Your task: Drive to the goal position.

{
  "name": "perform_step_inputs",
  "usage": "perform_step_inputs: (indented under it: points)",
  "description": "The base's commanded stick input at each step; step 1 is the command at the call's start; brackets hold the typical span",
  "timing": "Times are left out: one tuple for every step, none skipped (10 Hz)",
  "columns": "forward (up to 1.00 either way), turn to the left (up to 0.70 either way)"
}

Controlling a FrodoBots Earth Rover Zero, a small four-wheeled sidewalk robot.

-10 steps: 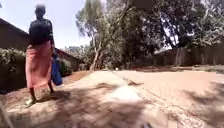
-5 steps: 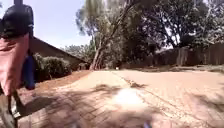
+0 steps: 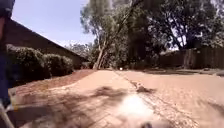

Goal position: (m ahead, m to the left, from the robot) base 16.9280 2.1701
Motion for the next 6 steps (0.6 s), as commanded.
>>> perform_step_inputs:
  points:
    - [0.70, 0.00]
    - [0.70, 0.00]
    - [0.70, 0.00]
    - [0.70, 0.00]
    - [0.70, 0.00]
    - [0.70, 0.00]
